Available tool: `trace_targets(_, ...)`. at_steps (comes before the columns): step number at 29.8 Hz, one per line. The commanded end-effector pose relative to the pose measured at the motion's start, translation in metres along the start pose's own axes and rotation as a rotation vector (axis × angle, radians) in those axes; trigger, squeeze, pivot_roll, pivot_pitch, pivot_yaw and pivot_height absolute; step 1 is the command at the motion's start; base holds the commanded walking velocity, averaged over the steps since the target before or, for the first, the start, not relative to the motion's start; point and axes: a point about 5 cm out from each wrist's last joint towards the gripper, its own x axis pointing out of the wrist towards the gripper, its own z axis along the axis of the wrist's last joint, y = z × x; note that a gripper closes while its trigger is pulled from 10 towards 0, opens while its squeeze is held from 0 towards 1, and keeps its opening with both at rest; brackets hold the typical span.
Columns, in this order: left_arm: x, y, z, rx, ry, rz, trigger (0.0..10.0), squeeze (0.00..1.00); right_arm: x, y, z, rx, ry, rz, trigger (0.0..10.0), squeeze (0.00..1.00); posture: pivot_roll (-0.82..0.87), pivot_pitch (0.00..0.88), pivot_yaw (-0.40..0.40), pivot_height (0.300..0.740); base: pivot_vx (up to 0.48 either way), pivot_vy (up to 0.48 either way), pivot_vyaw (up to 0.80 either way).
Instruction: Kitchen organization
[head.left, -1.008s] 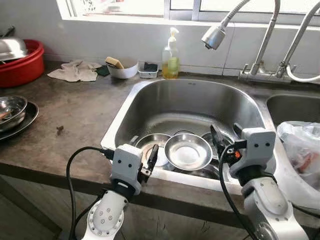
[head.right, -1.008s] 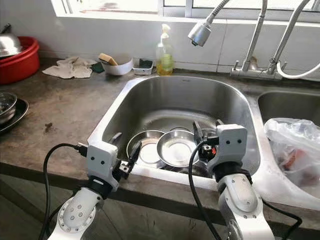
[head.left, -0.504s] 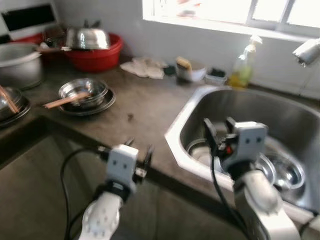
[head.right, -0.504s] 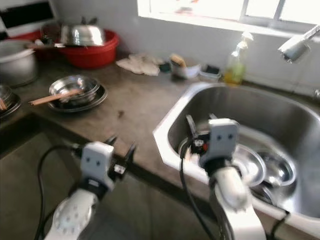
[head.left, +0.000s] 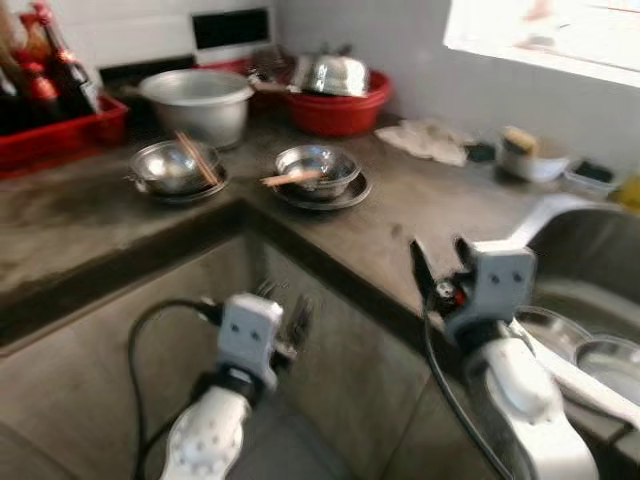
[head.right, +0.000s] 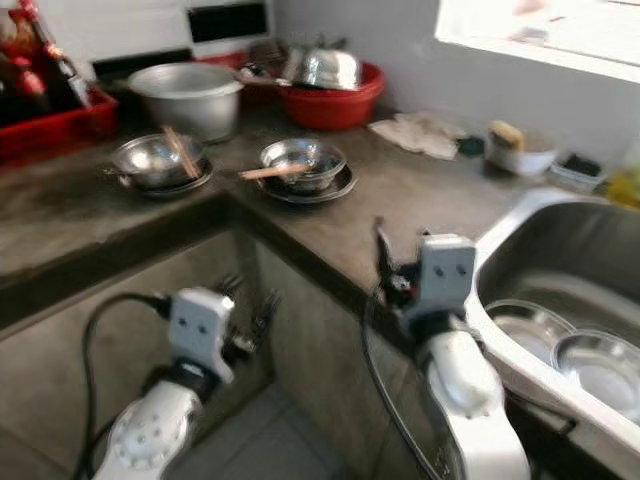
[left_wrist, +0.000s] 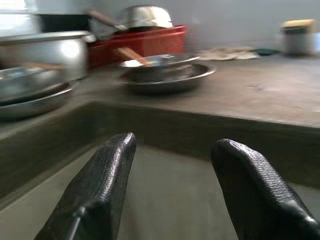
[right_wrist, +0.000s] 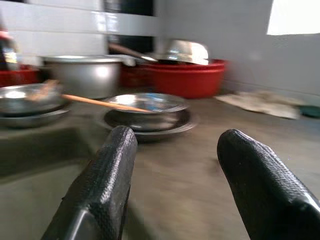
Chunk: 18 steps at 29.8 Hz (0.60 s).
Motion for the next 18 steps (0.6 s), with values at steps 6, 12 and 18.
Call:
trace_targets(6, 0.0001, -0.0041, 0.0016, 0.001, -0.002, -0.008, 10.0, 0.00, 0.0022, -0.0029, 0.0026, -0.018, -0.009, -0.005, 10.0, 0.00, 0.14, 0.077, -0.014, 0.740, 0.000, 0.000, 0.80)
trace_targets(12, 0.0000, -0.0040, 0.0007, 0.012, 0.001, -0.010, 10.0, 0.00, 0.0051, -0.0031, 0.0026, 0.003, -0.009, -0.010, 10.0, 0.00, 0.14, 0.077, -0.014, 0.740, 0.000, 0.000, 0.80)
trace_targets(18, 0.0003, -0.0044, 0.0004, 0.016, -0.003, -0.010, 10.0, 0.00, 0.0083, -0.0043, 0.0039, 0.000, -0.017, -0.013, 10.0, 0.00, 0.14, 0.077, -0.013, 0.740, 0.085, 0.000, 0.00)
